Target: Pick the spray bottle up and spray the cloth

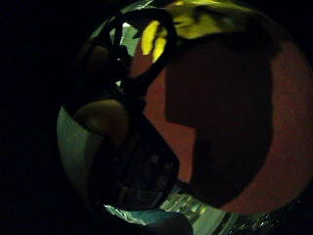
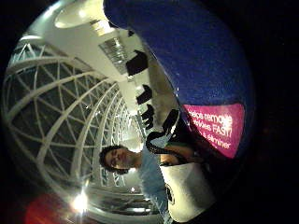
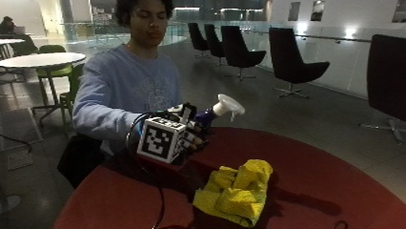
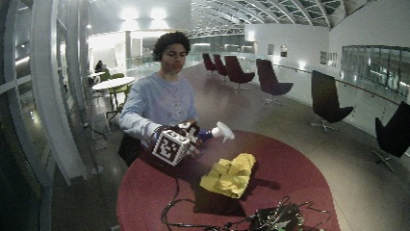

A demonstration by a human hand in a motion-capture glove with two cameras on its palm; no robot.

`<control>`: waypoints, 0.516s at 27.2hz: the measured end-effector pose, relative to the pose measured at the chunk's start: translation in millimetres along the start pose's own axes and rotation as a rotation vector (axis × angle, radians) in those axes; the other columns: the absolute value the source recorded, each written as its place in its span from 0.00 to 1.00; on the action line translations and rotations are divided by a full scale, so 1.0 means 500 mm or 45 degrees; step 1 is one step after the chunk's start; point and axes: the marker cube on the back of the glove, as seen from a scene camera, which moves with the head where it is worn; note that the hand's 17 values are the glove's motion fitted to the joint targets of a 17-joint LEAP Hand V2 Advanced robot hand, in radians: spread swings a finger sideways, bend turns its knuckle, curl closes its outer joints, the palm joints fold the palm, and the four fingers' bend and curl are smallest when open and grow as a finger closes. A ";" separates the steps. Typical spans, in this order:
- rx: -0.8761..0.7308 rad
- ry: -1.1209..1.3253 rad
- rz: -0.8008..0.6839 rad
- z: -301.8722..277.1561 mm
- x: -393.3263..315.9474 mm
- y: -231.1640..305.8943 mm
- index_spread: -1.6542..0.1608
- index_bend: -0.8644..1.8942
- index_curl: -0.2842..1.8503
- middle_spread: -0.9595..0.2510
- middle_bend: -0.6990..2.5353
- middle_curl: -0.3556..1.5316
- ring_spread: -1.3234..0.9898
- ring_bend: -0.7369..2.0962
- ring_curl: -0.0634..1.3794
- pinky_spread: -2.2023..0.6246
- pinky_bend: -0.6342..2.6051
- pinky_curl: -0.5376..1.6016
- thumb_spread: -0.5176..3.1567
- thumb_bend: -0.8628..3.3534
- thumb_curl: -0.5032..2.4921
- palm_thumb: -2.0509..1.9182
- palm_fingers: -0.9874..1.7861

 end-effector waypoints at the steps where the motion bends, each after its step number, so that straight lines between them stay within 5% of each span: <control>1: 0.009 -0.031 -0.072 0.021 -0.015 -0.010 0.76 0.32 0.13 0.81 0.36 0.42 0.62 0.56 0.30 0.87 0.43 0.42 0.39 0.20 0.39 0.71 0.57; 6: 0.029 -0.128 -0.408 0.143 -0.092 -0.073 0.75 0.33 0.14 0.81 0.36 0.41 0.62 0.55 0.30 0.88 0.42 0.42 0.39 0.20 0.39 0.71 0.55; 14: 0.093 -0.171 -0.641 0.330 -0.169 -0.235 0.72 0.34 0.15 0.78 0.36 0.41 0.61 0.53 0.29 0.88 0.40 0.41 0.39 0.20 0.39 0.73 0.51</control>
